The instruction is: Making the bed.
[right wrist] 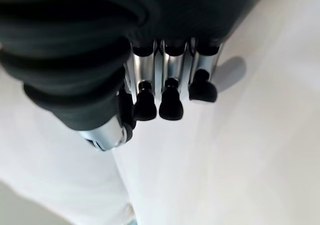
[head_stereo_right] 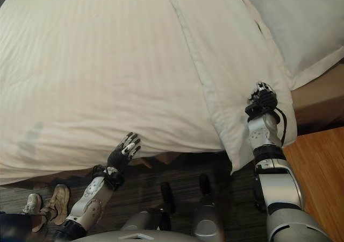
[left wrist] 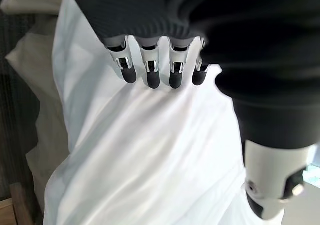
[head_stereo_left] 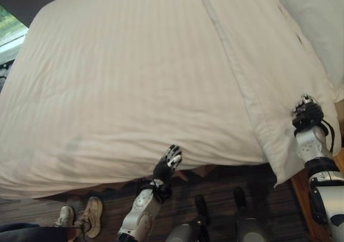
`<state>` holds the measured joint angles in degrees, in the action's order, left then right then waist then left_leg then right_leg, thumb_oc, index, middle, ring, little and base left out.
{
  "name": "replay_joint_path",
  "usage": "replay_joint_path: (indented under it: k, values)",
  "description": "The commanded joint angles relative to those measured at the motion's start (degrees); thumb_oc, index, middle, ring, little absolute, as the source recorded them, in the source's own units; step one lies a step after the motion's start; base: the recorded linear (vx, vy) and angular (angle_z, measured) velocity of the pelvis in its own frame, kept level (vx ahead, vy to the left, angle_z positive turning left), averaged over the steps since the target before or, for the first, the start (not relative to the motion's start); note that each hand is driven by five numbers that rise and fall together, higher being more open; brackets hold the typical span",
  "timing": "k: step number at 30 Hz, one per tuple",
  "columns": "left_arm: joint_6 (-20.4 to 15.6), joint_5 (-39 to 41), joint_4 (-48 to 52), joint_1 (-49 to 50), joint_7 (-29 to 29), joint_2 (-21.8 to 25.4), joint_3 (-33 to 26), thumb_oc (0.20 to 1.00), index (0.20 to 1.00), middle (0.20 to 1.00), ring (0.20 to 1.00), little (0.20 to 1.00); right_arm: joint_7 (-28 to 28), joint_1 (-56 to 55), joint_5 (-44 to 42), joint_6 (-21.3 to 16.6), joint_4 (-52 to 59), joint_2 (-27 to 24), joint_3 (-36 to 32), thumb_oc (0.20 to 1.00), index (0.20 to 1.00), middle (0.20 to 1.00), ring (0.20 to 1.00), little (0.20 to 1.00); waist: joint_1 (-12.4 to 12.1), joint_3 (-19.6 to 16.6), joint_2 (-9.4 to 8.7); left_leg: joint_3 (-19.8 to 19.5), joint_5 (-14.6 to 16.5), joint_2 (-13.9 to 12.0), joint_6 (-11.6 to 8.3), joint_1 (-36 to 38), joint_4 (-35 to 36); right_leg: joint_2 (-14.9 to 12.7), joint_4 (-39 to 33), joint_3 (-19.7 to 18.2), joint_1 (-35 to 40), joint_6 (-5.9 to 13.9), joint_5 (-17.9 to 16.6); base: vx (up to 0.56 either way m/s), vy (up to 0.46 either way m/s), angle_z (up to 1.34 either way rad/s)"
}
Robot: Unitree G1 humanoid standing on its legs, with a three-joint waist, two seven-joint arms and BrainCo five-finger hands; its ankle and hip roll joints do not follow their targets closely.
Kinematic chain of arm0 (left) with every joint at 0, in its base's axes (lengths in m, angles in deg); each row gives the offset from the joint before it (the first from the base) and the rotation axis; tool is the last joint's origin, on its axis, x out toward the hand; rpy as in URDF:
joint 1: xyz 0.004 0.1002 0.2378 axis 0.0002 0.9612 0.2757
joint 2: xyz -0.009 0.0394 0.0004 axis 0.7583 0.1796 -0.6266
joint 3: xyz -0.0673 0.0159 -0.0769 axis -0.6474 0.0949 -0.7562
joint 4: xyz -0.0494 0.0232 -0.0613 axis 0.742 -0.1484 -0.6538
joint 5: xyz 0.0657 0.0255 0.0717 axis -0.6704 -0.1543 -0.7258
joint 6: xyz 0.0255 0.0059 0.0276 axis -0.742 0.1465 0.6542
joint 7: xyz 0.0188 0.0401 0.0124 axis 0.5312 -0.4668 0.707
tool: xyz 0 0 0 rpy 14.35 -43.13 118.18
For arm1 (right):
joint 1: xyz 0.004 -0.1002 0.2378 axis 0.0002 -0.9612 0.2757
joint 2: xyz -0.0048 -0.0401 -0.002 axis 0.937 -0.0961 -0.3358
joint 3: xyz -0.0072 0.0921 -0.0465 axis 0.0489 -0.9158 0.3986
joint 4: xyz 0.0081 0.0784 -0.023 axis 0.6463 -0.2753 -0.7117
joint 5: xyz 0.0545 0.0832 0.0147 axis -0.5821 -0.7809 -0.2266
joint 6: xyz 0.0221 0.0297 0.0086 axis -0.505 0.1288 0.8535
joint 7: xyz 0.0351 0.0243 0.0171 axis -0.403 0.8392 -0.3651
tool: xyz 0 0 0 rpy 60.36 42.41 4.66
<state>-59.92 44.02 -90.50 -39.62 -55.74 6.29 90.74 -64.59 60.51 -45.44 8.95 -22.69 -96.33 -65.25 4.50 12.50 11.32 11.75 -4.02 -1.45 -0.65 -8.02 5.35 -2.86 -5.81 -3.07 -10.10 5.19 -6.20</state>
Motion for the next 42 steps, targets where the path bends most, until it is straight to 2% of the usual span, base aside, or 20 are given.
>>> replay_joint_path:
  k: [1,3,4,8,11,16,23,26,28,29,30,31,32,33,34,36,39,42]
  values:
    - [-2.7,0.9,-0.3,-2.1,-1.6,0.5,0.7,1.0,1.0,1.0,1.0,1.0,0.0,-1.0,-5.0,0.1,-5.1,1.1,-1.3,0.2,0.2,0.2,0.2,0.2,-0.2,-1.0,-1.52,-1.0,1.9,0.4,-3.36,2.7,-0.4,-1.1,0.8,-0.5,-1.9,3.36,0.5,0.0,0.0,0.0]
    - [-2.7,1.0,-0.4,-2.0,-1.9,0.3,0.8,1.0,1.0,1.0,1.0,1.0,-0.5,-2.8,-6.1,0.1,-6.1,2.4,-2.4,0.2,0.2,0.2,0.2,0.2,-0.2,-1.0,-1.49,-0.9,1.9,0.4,-3.36,2.8,-0.4,-1.1,0.8,-0.5,-1.9,3.35,0.6,0.0,0.0,0.0]
    - [-2.8,1.0,-0.4,-2.0,-2.1,-0.1,0.5,1.0,1.0,1.0,1.0,1.0,-1.4,-6.8,-7.0,0.6,-7.6,5.5,-3.5,0.2,0.2,0.2,0.2,0.2,0.2,-0.8,-1.23,-0.8,2.0,0.3,-3.37,2.9,-0.4,-1.0,0.8,-0.5,-1.9,3.33,0.7,0.0,0.0,0.0]
    - [-3.4,1.3,-0.6,-2.0,-2.0,-1.1,0.0,1.0,1.0,1.0,1.0,1.0,-2.4,-14.8,-8.9,0.6,-9.3,12.4,-5.3,0.2,0.2,0.2,0.2,0.2,1.4,-0.6,-0.9,-0.6,2.1,0.4,-3.44,2.9,-0.4,-1.0,0.8,-0.5,-2.0,3.31,0.9,0.0,-0.002,-0.02]
    - [-3.6,1.4,-1.1,-1.8,-1.8,-1.7,-0.3,1.0,1.0,1.0,1.0,1.0,-2.8,-18.2,-10.0,0.7,-10.3,15.3,-6.2,0.2,0.2,0.2,0.2,0.2,2.1,-0.5,-0.66,-0.7,2.2,0.5,-3.42,2.9,-0.4,-1.2,0.8,-0.6,-2.0,3.33,0.9,0.0,-0.001,-0.02]
    - [-3.8,1.9,-0.9,-1.5,-2.1,-2.0,0.3,1.0,1.0,1.0,1.0,1.0,-2.9,-21.1,-11.7,0.3,-11.3,16.7,-8.1,0.2,0.2,0.2,0.2,0.2,3.0,-0.5,-0.13,-1.0,2.4,0.9,-3.37,3.1,-0.4,-1.3,0.8,-0.8,-1.8,3.13,1.2,0.0,0.0,0.0]
    - [-3.5,1.1,-1.6,-1.3,-2.1,-1.7,0.4,1.0,1.0,1.0,1.0,1.0,-2.2,-21.8,-11.6,-0.7,-10.2,15.1,-9.4,0.2,0.2,0.2,0.2,0.2,3.8,-0.9,-0.22,-1.3,2.8,1.1,-3.17,3.8,-0.4,-1.4,0.8,-0.5,-0.9,3.05,1.4,0.0,0.007,0.01]
    - [-3.2,-2.1,-2.4,-0.9,-2.9,0.7,-1.2,1.0,1.0,1.0,1.0,1.0,-2.6,-25.3,-5.6,-1.3,-2.3,13.7,-6.7,0.2,0.2,0.2,0.2,0.2,4.3,-0.8,-1.88,-1.2,2.6,0.8,-3.31,3.9,-0.4,-1.2,0.8,-0.2,-0.7,2.89,0.9,-0.05,0.002,0.0]
    - [-3.2,-2.1,-2.4,-0.8,-2.9,0.7,-1.2,1.0,1.0,1.0,1.0,1.0,-2.3,-25.5,-5.4,-1.3,-1.9,13.9,-6.7,0.2,0.2,0.2,0.2,0.2,4.4,-0.9,-1.93,-1.3,2.6,0.8,-3.32,3.9,-0.4,-1.3,0.8,-0.1,-0.7,2.88,0.9,0.0,0.0,0.0]
    - [-2.2,-4.0,-4.0,-0.6,-4.2,1.7,-1.9,1.0,1.0,1.0,1.0,1.0,-3.6,-31.3,-2.8,-1.9,6.4,14.1,-6.0,0.2,0.2,0.2,0.2,0.2,5.7,-1.4,-3.57,-1.2,2.6,0.6,-3.33,3.9,-0.4,-1.2,0.8,0.7,-0.4,2.65,0.7,-0.01,-0.007,0.05]
    - [-1.8,-4.7,-4.7,-0.3,-4.7,2.0,-2.1,1.0,1.0,1.0,1.0,1.0,-4.2,-32.9,-2.8,-2.0,8.4,14.6,-6.0,0.2,0.2,0.2,0.2,0.2,6.1,-1.8,-4.29,-1.0,2.7,0.3,-3.32,4.1,-0.4,-1.0,0.8,0.9,-0.2,2.62,0.6,-0.01,-0.007,0.12]
    - [-1.8,-4.7,-4.7,-0.2,-4.7,2.1,-2.1,1.0,1.0,1.0,1.0,1.0,-4.1,-33.1,-2.8,-2.0,8.5,14.7,-6.0,0.2,0.2,0.2,0.2,0.2,6.1,-1.9,-4.36,-1.0,2.7,0.3,-3.33,4.1,-0.4,-1.0,0.8,0.9,-0.1,2.62,0.6,0.01,0.021,0.29]
    - [-0.9,-5.4,-5.8,0.0,-5.8,2.2,-1.7,1.0,1.0,1.0,1.0,1.0,-5.2,-35.2,-2.9,-1.9,9.9,15.7,-5.9,0.2,0.2,0.2,0.2,0.2,6.7,-2.4,-5.67,-0.6,2.9,-0.1,-3.27,4.6,-0.4,-0.6,0.8,0.6,0.1,2.63,0.5,0.0,0.023,0.19]
    - [-0.9,-5.4,-5.8,0.0,-5.8,2.3,-1.7,1.0,1.0,1.0,1.0,1.0,-5.2,-35.2,-2.9,-1.9,10.0,15.8,-5.9,0.2,0.2,0.2,0.2,0.2,6.7,-2.5,-5.71,-0.5,2.9,-0.1,-3.27,4.6,-0.4,-0.6,0.8,0.6,0.1,2.63,0.5,-0.02,0.035,0.06]
    - [-0.2,-6.7,-6.1,0.2,-6.7,2.8,-0.9,1.0,1.0,1.0,1.0,1.0,-5.9,-36.0,-3.5,-1.8,10.8,17.0,-6.0,0.2,0.2,0.2,0.2,0.2,7.4,-2.9,-7.24,0.4,3.2,-0.5,-3.18,5.0,-0.4,0.0,0.8,0.4,-0.3,3.05,0.0,-0.02,0.017,-0.16]
    - [0.4,-7.6,-6.3,1.2,-7.6,3.5,-0.8,1.0,1.0,1.0,1.0,1.0,-5.9,-36.8,-5.4,-1.9,10.5,18.2,-7.6,0.2,0.2,0.2,0.2,0.2,7.5,-3.5,-8.78,2.1,3.7,-0.9,-3.04,5.7,-0.4,0.6,0.8,0.3,-0.4,3.58,-0.4,-0.01,0.017,-0.2]
    - [1.0,-7.9,-7.0,3.0,-8.3,3.6,-1.4,1.0,1.0,1.0,1.0,1.0,-6.4,-38.9,-5.4,-1.6,10.6,18.6,-8.7,0.2,0.2,0.2,0.2,0.2,7.3,-4.1,-9.79,2.9,4.1,-1.0,-2.9,7.0,-0.4,0.7,0.8,0.2,0.5,3.75,-0.5,0.03,0.034,-0.36]
    - [1.5,-9.0,-7.3,6.8,-8.4,4.1,-4.6,1.0,1.0,1.0,1.0,1.0,-6.9,-42.3,-4.9,-0.7,10.9,19.1,-10.1,0.2,0.2,0.2,0.2,0.2,7.4,-4.5,-10.29,1.7,5.1,-0.6,-2.42,9.3,-0.4,-0.1,0.8,0.8,3.2,3.47,0.4,0.05,0.094,-0.03]
